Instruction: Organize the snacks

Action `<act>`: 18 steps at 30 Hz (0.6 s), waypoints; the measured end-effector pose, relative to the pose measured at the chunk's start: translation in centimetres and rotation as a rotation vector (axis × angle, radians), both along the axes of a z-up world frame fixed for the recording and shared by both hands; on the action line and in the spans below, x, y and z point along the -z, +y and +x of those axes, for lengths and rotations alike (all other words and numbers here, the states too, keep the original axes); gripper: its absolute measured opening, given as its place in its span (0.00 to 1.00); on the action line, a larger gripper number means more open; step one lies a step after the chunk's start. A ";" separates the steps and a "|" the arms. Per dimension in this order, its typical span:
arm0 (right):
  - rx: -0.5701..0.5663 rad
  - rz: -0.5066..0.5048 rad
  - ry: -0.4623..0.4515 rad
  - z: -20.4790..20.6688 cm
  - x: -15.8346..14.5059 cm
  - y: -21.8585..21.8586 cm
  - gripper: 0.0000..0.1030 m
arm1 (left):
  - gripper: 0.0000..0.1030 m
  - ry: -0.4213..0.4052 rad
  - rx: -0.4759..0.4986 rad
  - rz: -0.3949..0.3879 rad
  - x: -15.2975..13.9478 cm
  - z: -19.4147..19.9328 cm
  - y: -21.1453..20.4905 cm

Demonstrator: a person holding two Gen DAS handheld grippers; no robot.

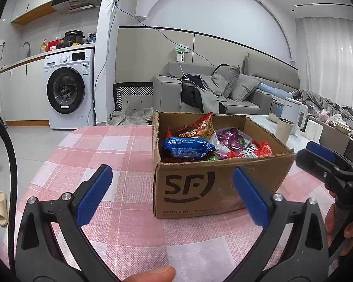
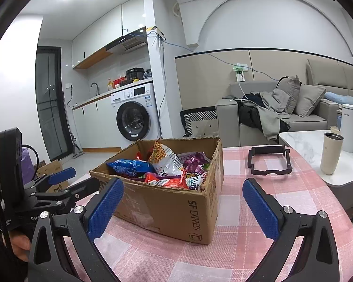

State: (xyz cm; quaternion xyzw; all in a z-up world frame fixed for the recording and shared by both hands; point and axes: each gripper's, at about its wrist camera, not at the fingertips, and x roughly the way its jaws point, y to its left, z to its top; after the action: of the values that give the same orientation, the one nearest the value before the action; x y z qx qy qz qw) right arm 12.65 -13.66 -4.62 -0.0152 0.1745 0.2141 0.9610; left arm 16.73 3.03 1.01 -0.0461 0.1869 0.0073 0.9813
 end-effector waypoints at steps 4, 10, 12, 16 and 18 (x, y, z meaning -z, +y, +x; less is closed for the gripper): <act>0.005 -0.002 -0.003 0.0 0.0 0.0 1.00 | 0.99 0.001 -0.001 0.000 0.1 0.0 0.0; 0.006 0.005 0.002 0.0 0.1 -0.1 1.00 | 0.99 0.001 -0.003 0.000 0.1 0.0 0.0; 0.007 0.006 0.000 0.0 0.1 -0.1 1.00 | 0.99 0.000 -0.007 -0.001 0.2 0.1 0.0; 0.007 0.001 0.001 0.0 0.1 -0.1 1.00 | 0.99 0.000 -0.006 -0.001 0.2 0.0 0.1; 0.005 0.002 0.000 0.0 0.1 -0.2 1.00 | 0.99 0.000 -0.006 -0.001 0.2 0.0 0.1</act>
State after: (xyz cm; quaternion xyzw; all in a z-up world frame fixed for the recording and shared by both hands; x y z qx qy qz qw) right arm 12.61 -13.85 -4.75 -0.0136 0.1742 0.2118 0.9616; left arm 16.74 3.10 0.82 -0.0473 0.1867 0.0100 0.9812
